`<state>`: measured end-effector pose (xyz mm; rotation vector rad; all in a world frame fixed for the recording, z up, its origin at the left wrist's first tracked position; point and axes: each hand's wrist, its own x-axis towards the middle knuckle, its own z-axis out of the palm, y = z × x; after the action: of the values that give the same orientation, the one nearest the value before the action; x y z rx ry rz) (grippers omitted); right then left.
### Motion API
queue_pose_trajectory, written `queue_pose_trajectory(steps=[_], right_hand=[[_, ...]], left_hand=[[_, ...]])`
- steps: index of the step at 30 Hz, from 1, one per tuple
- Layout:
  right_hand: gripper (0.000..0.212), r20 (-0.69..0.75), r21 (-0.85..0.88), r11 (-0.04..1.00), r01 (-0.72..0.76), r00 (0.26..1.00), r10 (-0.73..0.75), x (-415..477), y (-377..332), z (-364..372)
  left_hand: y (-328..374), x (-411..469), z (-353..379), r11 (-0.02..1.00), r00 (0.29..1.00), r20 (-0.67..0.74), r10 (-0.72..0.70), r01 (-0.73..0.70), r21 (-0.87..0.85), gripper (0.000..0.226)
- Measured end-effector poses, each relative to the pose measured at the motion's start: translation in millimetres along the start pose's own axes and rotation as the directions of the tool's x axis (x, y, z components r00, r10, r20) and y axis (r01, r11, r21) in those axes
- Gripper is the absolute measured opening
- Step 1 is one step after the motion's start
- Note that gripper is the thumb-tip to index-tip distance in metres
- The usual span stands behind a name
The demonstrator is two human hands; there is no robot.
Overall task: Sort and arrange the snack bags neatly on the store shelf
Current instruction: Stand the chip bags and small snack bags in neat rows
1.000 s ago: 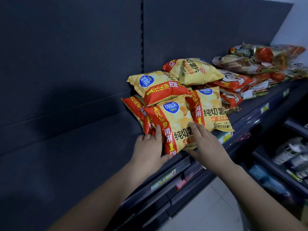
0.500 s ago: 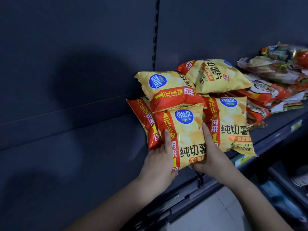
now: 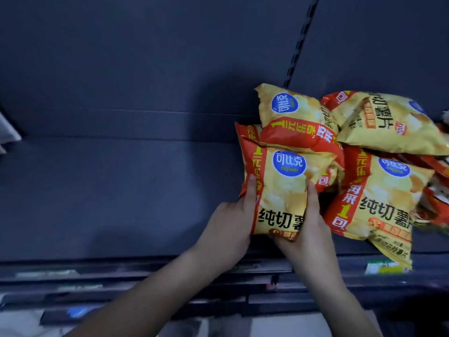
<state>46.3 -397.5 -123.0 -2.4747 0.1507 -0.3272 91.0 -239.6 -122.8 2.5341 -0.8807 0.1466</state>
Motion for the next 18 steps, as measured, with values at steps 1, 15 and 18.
queue_pose_trajectory(steps=[1, 15, 18], right_hand=[[0.118, 0.007, 0.000, 1.000, 0.018, 1.000, -0.018, -1.0, -6.8, 2.9], [0.117, 0.139, 0.134, 0.950, 0.283, 0.944, -0.300, -13.3, -157.0, 131.3], [0.118, 0.160, 0.203, 0.939, 0.276, 0.937, -0.310, -19.7, -191.0, 170.3]], left_hand=[[-3.1, -7.3, -4.4, 1.000, 1.000, -0.025, -0.018, 0.018, 0.004, 0.121], [-135.7, -138.3, -91.1, 0.964, 0.948, -0.195, -0.253, 0.264, 0.035, 0.119], [-176.5, -165.5, -113.4, 0.962, 0.940, -0.217, -0.262, 0.271, 0.015, 0.111]])
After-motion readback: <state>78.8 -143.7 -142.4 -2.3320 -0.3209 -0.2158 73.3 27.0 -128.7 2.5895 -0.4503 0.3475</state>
